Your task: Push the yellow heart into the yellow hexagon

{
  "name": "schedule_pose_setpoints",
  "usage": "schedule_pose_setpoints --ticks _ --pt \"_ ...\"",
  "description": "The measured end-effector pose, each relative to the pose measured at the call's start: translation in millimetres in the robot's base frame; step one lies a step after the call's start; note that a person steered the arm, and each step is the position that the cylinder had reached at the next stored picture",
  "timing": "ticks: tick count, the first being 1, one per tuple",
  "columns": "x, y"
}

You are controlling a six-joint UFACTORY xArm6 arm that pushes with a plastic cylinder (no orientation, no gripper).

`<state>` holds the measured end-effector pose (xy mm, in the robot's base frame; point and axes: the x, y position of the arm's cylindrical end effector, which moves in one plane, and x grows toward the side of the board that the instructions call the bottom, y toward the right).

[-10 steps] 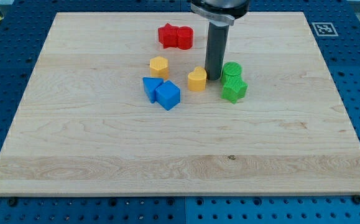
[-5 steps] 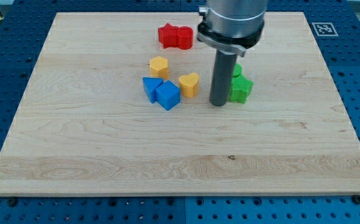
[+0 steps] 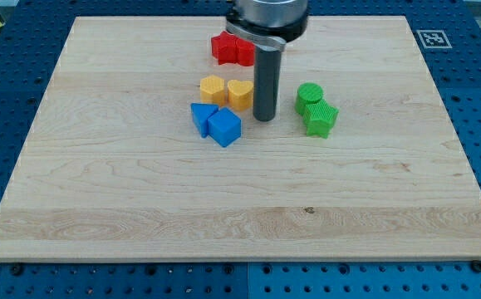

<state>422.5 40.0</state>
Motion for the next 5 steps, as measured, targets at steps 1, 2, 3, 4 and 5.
schedule_pose_setpoints --ticks 1,2,3,4,5 --pt "-9 9" --pt "-12 -12" --pt "-12 -37" --pt "-10 -53" --pt "0 -41"
